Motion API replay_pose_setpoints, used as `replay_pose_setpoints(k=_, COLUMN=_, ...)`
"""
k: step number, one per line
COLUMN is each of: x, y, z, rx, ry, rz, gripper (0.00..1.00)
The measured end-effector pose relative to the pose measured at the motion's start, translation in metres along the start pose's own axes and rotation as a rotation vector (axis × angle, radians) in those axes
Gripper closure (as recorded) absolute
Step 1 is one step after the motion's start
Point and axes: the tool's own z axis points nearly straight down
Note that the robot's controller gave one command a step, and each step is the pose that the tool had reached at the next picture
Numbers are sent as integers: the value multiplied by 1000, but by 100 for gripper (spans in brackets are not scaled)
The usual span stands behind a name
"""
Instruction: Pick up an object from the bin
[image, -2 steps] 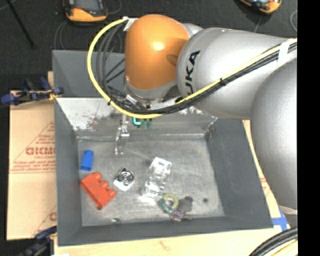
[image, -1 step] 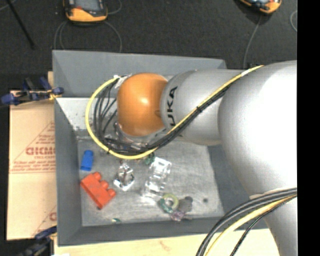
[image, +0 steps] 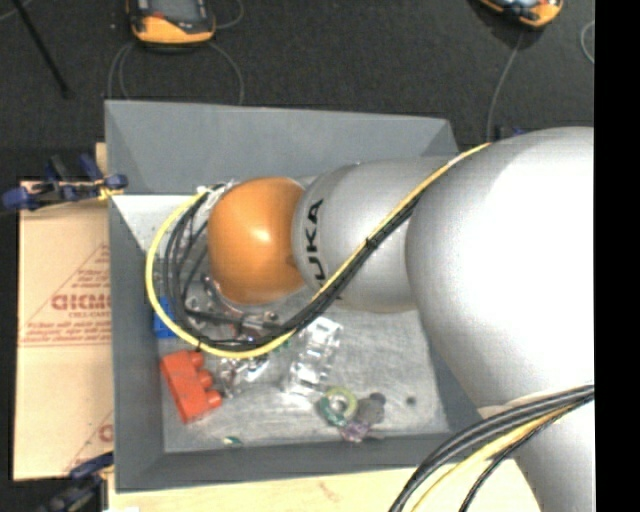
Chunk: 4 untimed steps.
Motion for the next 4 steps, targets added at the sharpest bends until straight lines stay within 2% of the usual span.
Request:
replay_pose_setpoints(k=1, x=9, y=37, z=-23, rx=-5, ry=-1, rz=-465, gripper=0)
replay_pose_setpoints(k=2, x=10, y=47, z=-15, rx=-6, ry=2, rz=-657, gripper=0)
replay_pose_setpoints(k=3, x=38, y=68, z=5, rx=-1, ry=-8, rz=-1383, gripper=0)
replay_pose_setpoints(k=4, x=37, y=70, z=3, rx=-4, ry=-10, rz=-1379, gripper=100)
